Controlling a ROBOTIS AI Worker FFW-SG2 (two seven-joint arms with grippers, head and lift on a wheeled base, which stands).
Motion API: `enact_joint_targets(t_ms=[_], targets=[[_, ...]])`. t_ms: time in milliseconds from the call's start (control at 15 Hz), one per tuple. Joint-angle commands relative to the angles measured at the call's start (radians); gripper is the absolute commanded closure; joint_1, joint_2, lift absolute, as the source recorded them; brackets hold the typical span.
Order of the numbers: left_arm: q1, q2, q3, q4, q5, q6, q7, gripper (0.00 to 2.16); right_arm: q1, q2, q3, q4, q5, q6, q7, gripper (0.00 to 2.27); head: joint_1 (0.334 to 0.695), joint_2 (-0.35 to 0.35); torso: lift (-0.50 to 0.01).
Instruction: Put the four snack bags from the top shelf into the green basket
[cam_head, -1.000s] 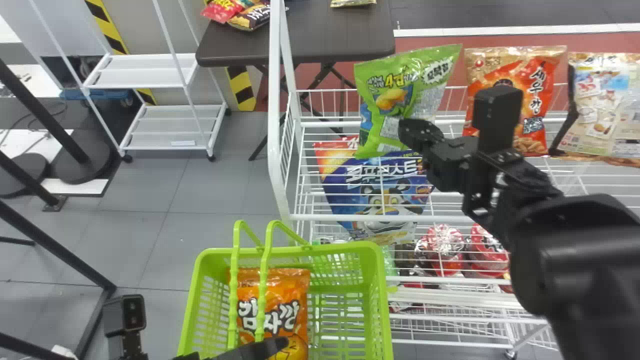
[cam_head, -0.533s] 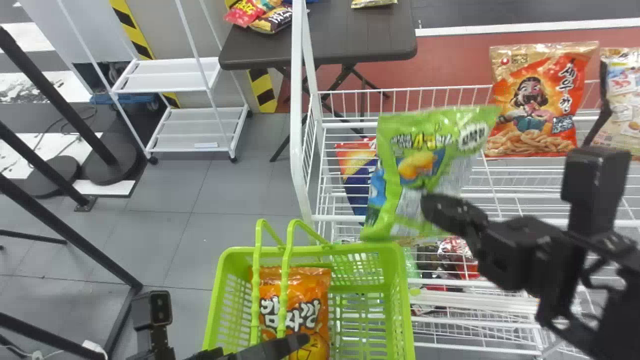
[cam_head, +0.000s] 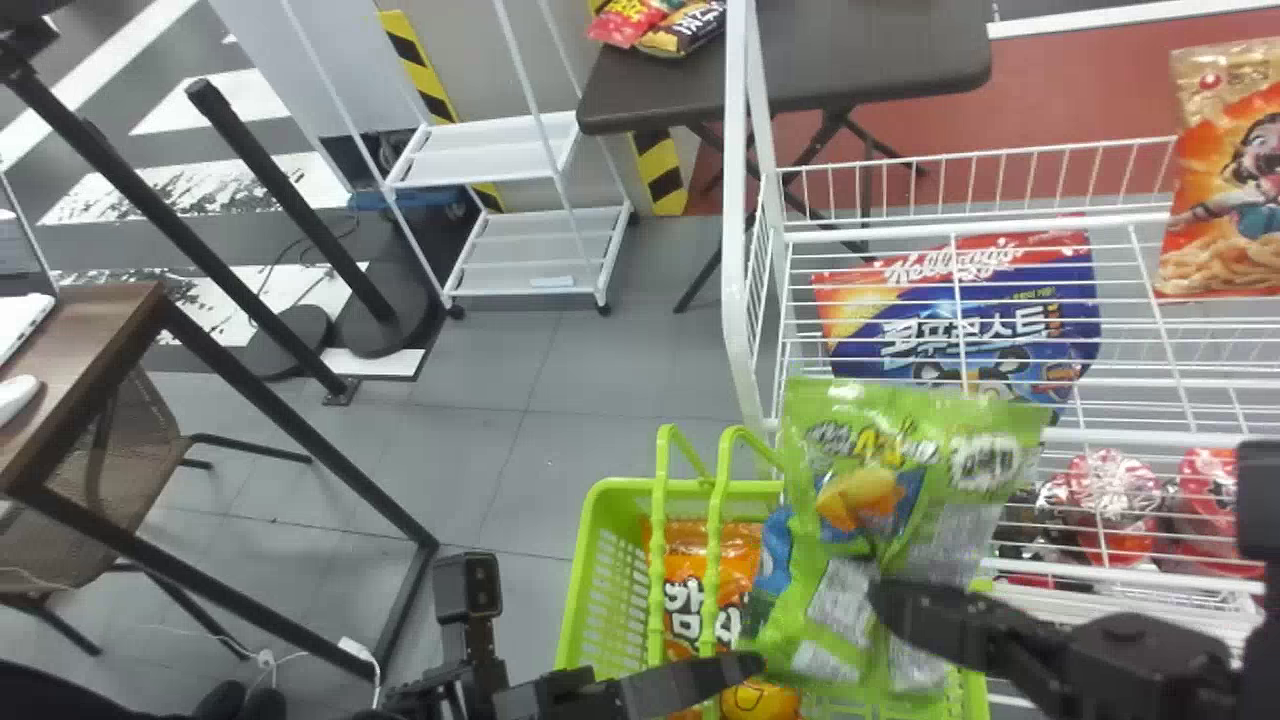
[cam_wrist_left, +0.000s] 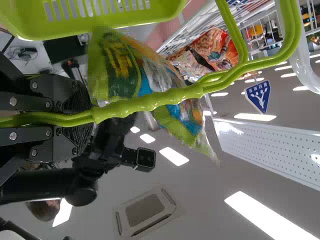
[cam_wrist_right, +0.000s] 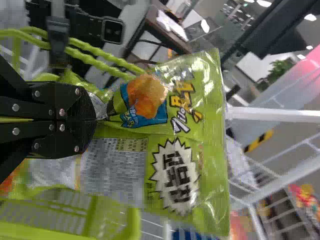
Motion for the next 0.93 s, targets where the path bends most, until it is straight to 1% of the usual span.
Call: enact_joint_targets(t_ms=[0, 133, 267, 333, 400, 467, 533, 600, 733, 867], targets=[[0.0, 0.002, 0.0, -0.004, 0.002, 0.0, -0.01, 2.15, -0.027, -0.002, 0.039, 0.077, 0.02, 0.037, -0.001, 2.25, 0.695, 0.35, 0.0], [-0.001, 0.002, -0.001, -0.005, 0.002, 0.003, -0.01, 2.15, -0.07, -0.005, 0.103, 0.154, 0.056, 0.031, -0.016, 2.25, 0.695, 0.35, 0.0], [0.002, 0.002, -0.001, -0.007, 0.004, 0.003, -0.01, 2.15, -0.117, -0.004, 0.168, 0.224, 0.126, -0.018, -0.064, 2.24, 0.695, 0.35, 0.0], [0.003, 0.003, -0.001, -0.007, 0.005, 0.003, -0.01, 2.15, -0.146, -0.004, 0.174, 0.258, 0.125, -0.006, -0.067, 2.17, 0.695, 0.35, 0.0], [0.005, 0.005, 0.0, -0.007, 0.007, 0.003, -0.01, 2.15, -0.166, -0.005, 0.18, 0.274, 0.122, 0.061, -0.066, 1.66, 0.695, 0.35, 0.0], [0.007, 0.005, 0.003, -0.007, 0.007, 0.003, -0.01, 2.15, -0.163, -0.005, 0.183, 0.269, 0.122, 0.071, -0.066, 0.48, 0.695, 0.35, 0.0], [0.007, 0.006, 0.006, -0.007, 0.008, 0.003, -0.01, 2.15, -0.154, -0.007, 0.178, 0.251, 0.117, 0.074, -0.066, 0.0, 0.695, 0.35, 0.0], [0.007, 0.008, 0.005, -0.007, 0.008, 0.003, -0.01, 2.15, -0.139, -0.012, 0.164, 0.215, 0.108, 0.071, -0.064, 0.0, 0.695, 0.35, 0.0], [0.003, 0.008, 0.0, -0.005, 0.008, 0.0, -0.01, 2.15, -0.125, -0.012, 0.099, 0.162, 0.088, 0.061, -0.049, 0.05, 0.695, 0.35, 0.0], [0.003, 0.008, 0.002, -0.004, 0.008, 0.003, -0.01, 2.15, -0.133, -0.01, -0.015, 0.14, 0.06, 0.003, -0.044, 0.05, 0.695, 0.35, 0.0]])
